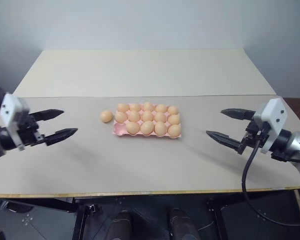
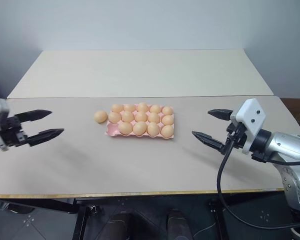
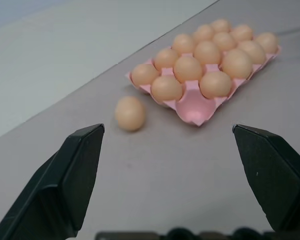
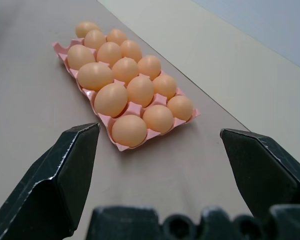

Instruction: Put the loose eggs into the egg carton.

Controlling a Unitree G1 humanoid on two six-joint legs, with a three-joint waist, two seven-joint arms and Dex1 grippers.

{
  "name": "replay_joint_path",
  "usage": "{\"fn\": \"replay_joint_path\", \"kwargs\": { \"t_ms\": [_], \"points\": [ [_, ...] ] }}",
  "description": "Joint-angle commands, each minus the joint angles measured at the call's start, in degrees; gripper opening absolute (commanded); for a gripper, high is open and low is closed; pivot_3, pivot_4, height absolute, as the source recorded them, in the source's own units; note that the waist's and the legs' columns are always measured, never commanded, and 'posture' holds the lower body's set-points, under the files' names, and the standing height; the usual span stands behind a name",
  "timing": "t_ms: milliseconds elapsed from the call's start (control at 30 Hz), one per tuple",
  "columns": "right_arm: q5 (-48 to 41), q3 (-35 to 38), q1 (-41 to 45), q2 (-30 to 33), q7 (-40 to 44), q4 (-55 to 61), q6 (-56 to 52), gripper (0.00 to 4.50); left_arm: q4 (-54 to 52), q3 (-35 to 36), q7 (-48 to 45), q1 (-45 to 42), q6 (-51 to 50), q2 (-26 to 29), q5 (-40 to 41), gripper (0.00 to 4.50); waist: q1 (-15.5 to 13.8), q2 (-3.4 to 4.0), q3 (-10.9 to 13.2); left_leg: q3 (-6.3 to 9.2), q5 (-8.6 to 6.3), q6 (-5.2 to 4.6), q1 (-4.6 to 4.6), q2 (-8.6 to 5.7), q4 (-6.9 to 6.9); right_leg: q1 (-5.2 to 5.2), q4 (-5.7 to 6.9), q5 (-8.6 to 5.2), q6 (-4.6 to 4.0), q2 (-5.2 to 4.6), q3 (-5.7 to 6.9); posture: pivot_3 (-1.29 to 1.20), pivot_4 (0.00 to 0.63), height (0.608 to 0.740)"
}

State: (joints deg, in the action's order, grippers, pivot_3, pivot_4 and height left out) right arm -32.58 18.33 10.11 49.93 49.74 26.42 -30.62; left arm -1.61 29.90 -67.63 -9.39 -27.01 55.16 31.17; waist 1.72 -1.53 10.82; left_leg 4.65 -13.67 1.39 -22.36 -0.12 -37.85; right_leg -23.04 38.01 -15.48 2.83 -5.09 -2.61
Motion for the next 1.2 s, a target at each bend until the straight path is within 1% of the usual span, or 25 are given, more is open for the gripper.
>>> {"fn": "replay_joint_path", "kwargs": {
  "t_ms": [33,267,400,467,533,667,900,1067,1200],
  "points": [
    [0.3,0.3,0.9,1.3,0.5,0.9,1.1,4.5,-4.6,2.8,1.5,1.1,-1.8,0.1,3.1,4.48,-0.2,0.0,0.0,-0.01,0.0,0.0,0.01,-0.02,0.0,0.03,0.0,0.0,0.0,-0.02,0.0,0.0,0.15,0.74],
    [-0.5,0.2,2.6,1.5,0.8,0.2,0.4,4.5,-7.7,2.6,5.1,2.4,-3.3,-1.4,4.8,4.48,-0.2,0.0,0.0,-0.02,0.0,0.0,-0.01,0.0,0.01,-0.03,0.01,0.0,0.0,0.0,-0.02,0.0,0.15,0.74],
    [-0.2,0.0,2.9,1.5,1.0,-0.1,0.9,4.5,-6.3,0.1,7.3,-0.2,-2.4,-2.2,4.1,4.48,-0.2,0.0,0.0,-0.03,0.0,0.0,0.0,0.0,0.01,-0.03,0.01,0.0,-0.01,0.0,-0.04,0.0,0.15,0.74],
    [0.3,-0.6,3.7,1.6,0.7,-0.4,0.8,4.5,-1.9,-5.5,13.1,-6.0,-0.7,-5.2,-0.7,4.48,-0.4,0.01,0.0,-0.03,0.0,0.0,0.02,-0.02,0.01,0.0,0.02,0.0,0.0,0.0,-0.04,0.0,0.15,0.74],
    [1.1,-1.2,4.1,1.6,0.3,-0.5,1.0,4.5,2.1,-9.5,17.9,-10.8,0.3,-8.0,-4.6,4.48,-0.9,0.01,0.0,-0.03,0.0,0.0,0.13,-0.06,-0.02,0.12,0.03,0.01,0.0,-0.02,-0.01,0.0,0.15,0.74],
    [0.9,-1.2,4.3,1.8,0.1,0.1,0.7,4.5,12.5,-17.0,20.5,-19.3,5.5,-13.9,-10.4,4.48,-1.0,-0.05,-0.1,-0.02,0.0,0.0,-0.08,-0.09,-0.03,-0.03,-0.02,0.02,0.02,-0.04,-0.02,0.0,0.15,0.74],
    [0.7,-0.9,3.4,1.8,-1.1,1.8,0.0,4.5,35.0,-22.3,22.9,-32.7,15.7,-21.8,-16.9,4.48,-0.7,-0.08,-0.1,-0.02,0.0,0.0,-0.18,-0.11,-0.08,-0.13,0.04,0.03,0.01,-0.04,0.0,0.0,0.15,0.74],
    [-0.1,0.0,2.5,1.9,-1.9,3.2,-0.8,4.5,46.7,-24.3,21.7,-38.2,21.0,-23.9,-20.0,4.48,-0.5,-0.09,-0.1,-0.02,0.0,0.0,-0.19,-0.1,-0.08,-0.14,0.03,0.03,0.02,-0.02,0.0,0.0,0.15,0.74],
    [-0.2,0.6,1.8,2.0,-2.6,4.0,-1.4,4.5,52.6,-25.6,21.5,-40.3,24.0,-24.6,-22.4,4.48,-0.6,-0.09,-0.1,-0.01,0.01,0.0,-0.19,-0.1,-0.1,-0.13,0.04,0.03,0.02,-0.02,0.01,0.0,0.15,0.74]
  ]
}}
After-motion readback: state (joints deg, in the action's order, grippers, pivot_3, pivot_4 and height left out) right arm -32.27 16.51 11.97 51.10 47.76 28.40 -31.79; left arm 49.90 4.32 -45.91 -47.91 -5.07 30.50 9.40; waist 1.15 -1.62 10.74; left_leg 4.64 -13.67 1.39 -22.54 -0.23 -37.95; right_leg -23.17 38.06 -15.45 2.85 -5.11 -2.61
